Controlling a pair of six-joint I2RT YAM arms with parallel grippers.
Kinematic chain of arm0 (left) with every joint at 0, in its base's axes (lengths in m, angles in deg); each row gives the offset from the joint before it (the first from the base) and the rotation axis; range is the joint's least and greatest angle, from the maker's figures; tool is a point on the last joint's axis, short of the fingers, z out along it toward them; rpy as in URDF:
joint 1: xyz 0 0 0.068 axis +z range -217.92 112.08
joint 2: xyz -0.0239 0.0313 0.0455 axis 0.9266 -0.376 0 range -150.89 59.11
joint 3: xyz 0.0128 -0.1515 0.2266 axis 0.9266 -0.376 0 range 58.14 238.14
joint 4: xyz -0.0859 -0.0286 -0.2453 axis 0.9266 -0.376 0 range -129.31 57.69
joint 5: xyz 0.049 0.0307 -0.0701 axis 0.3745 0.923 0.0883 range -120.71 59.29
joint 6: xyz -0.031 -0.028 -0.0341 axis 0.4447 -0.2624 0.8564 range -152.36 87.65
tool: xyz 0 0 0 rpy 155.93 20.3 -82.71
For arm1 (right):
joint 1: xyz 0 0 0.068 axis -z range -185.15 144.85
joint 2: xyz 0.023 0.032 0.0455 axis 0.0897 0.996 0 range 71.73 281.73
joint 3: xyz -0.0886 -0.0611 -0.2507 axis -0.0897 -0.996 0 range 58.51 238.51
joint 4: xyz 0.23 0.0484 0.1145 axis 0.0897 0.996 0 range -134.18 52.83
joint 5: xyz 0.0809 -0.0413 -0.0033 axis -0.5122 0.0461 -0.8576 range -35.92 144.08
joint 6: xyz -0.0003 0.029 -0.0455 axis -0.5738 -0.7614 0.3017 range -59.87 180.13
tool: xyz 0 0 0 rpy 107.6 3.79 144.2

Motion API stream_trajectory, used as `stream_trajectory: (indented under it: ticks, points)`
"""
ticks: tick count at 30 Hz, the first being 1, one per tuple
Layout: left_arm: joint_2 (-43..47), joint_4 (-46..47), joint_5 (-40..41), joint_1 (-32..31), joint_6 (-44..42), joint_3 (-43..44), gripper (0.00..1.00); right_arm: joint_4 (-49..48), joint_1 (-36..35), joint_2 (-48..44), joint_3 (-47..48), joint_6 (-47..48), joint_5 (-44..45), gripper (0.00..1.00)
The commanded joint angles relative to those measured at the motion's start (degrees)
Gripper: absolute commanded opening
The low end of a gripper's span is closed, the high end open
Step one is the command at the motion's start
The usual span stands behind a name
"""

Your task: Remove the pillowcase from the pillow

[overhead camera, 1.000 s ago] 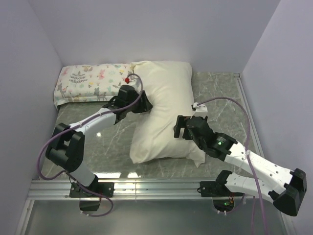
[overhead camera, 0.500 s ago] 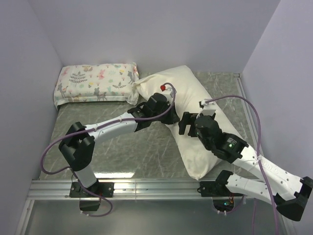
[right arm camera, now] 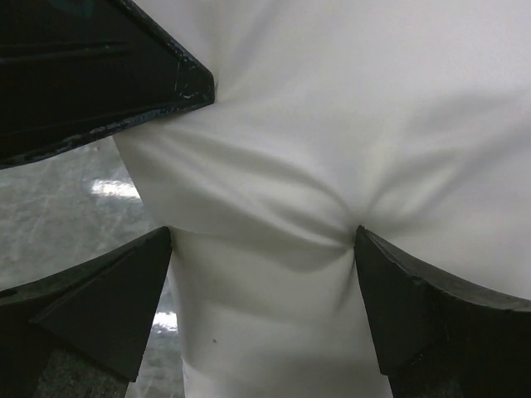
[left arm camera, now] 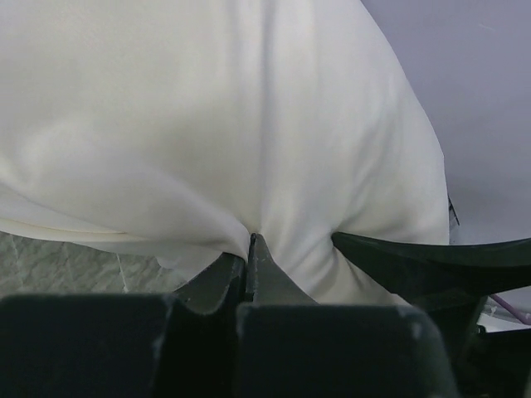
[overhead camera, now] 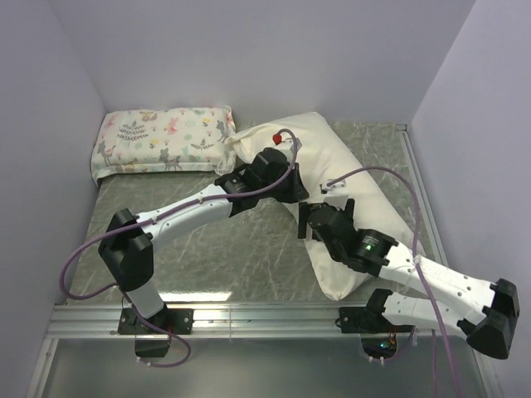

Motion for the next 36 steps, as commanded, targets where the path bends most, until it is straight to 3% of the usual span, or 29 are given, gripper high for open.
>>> stream_trajectory:
  ticks: [1, 6, 8, 9, 10, 11, 12, 15, 16, 19, 25, 30, 36]
  points:
    - [1.3, 4.2, -0.8, -1.5, 0.7, 5.9, 0.01, 2.0, -2.5, 4.1, 1.9, -1.9, 6.7, 0.98]
    - [1.8, 2.6, -0.7, -2.4, 0.1, 7.8, 0.01, 8.1, -3.0, 10.9, 5.7, -6.4, 12.4, 0.93]
    - [2.5, 2.4, -0.4, -2.5, 0.0, 7.9, 0.00, 9.1, -3.0, 11.1, 6.5, -6.8, 13.4, 0.67]
    - [3.1, 2.2, -0.2, -2.5, 0.0, 8.1, 0.01, 9.0, -3.0, 10.6, 6.8, -6.8, 13.3, 0.45]
    - [3.3, 1.8, 0.1, -2.6, -0.1, 8.1, 0.01, 9.0, -3.0, 9.7, 6.9, -7.1, 13.4, 0.05]
    - [3.5, 1.7, 0.4, -2.5, -0.2, 8.2, 0.02, 8.9, -3.0, 7.6, 6.9, -7.1, 13.0, 0.00]
    - [3.8, 1.4, 0.8, -2.5, -0.2, 8.4, 0.04, 8.5, -2.8, 6.4, 6.8, -6.6, 12.9, 0.00]
    - [4.6, -0.4, 3.1, -2.5, -1.0, 9.6, 0.30, 8.7, -2.9, 0.9, 6.9, -6.5, 11.9, 0.00]
    - [4.8, -1.0, 4.3, -2.5, -1.5, 9.9, 0.52, 8.6, -3.0, -2.0, 6.9, -6.3, 11.6, 0.00]
    - [6.7, -2.8, 9.8, -2.3, -2.8, 11.3, 0.80, 8.0, -2.9, -7.2, 6.8, -5.5, 9.6, 0.00]
    - [11.1, -9.0, 22.7, 0.4, -4.0, 10.1, 0.92, 12.0, -2.9, -11.1, 9.7, -6.0, 8.9, 0.00]
    - [15.4, -5.4, 17.4, 8.2, -2.8, -2.2, 0.95, 13.0, -2.9, -13.4, 11.8, -5.1, 7.3, 0.00]
    - [10.7, -1.0, 9.2, 11.5, -4.2, -4.6, 0.98, 14.6, -2.8, -15.3, 13.5, -5.0, 6.2, 0.00]
